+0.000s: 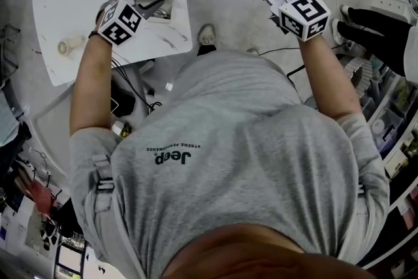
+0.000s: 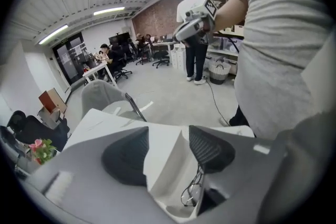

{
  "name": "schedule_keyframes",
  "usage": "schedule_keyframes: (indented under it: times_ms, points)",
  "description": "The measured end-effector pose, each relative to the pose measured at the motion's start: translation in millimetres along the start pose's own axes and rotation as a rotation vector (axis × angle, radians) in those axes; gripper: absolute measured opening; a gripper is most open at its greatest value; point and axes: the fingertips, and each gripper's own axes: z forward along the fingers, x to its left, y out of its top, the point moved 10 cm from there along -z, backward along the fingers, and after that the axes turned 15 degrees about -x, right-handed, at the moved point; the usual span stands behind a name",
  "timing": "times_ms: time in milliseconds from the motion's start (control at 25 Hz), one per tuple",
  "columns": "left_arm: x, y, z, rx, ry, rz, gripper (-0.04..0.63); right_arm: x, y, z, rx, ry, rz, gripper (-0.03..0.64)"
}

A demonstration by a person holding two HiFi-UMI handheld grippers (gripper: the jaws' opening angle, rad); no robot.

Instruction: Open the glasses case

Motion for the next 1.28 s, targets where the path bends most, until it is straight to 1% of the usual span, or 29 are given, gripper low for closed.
schedule_keyframes:
  times_ms: [120, 320, 400, 520, 600, 680, 840, 920, 1000, 1040, 1160, 1280]
  points:
    - [-3, 45, -5, -0.101, 0.041, 0.005, 0.259, -5, 8, -27, -0.038, -0.029, 0.0, 0.003]
    - [-25, 135, 3, -0.302, 0.062, 0.026, 0.259, -11, 29, -89, -0.122, -0.076, -0.004, 0.003]
    - [-39, 175, 13, -0.378, 0.05, 0.05, 0.259, -13, 41, -122, -0.166, -0.101, -0.013, 0.003]
    - [-58, 234, 35, -0.492, 0.004, 0.081, 0.25, -18, 64, -178, -0.232, -0.158, -0.044, 0.003]
    - [-74, 269, 49, -0.549, -0.025, 0.084, 0.241, -20, 78, -215, -0.26, -0.191, -0.065, 0.003]
    - [-92, 301, 61, -0.587, -0.047, 0.077, 0.225, -20, 90, -252, -0.282, -0.224, -0.077, 0.003]
    - [-121, 367, 83, -0.688, -0.112, 0.041, 0.187, -19, 108, -331, -0.332, -0.33, -0.105, 0.003]
    - [-132, 398, 94, -0.763, -0.147, 0.035, 0.164, -18, 111, -371, -0.362, -0.396, -0.119, 0.003]
    - [-141, 422, 103, -0.85, -0.164, 0.02, 0.146, -15, 112, -406, -0.385, -0.454, -0.125, 0.003]
    - [-145, 432, 107, -0.888, -0.169, 0.0, 0.138, -12, 112, -421, -0.393, -0.48, -0.124, 0.003]
    - [-159, 453, 115, -0.969, -0.193, -0.106, 0.121, -1, 112, -457, -0.411, -0.547, -0.115, 0.003]
    - [-169, 466, 126, -1.015, -0.212, -0.182, 0.09, 7, 111, -492, -0.415, -0.6, -0.109, 0.003]
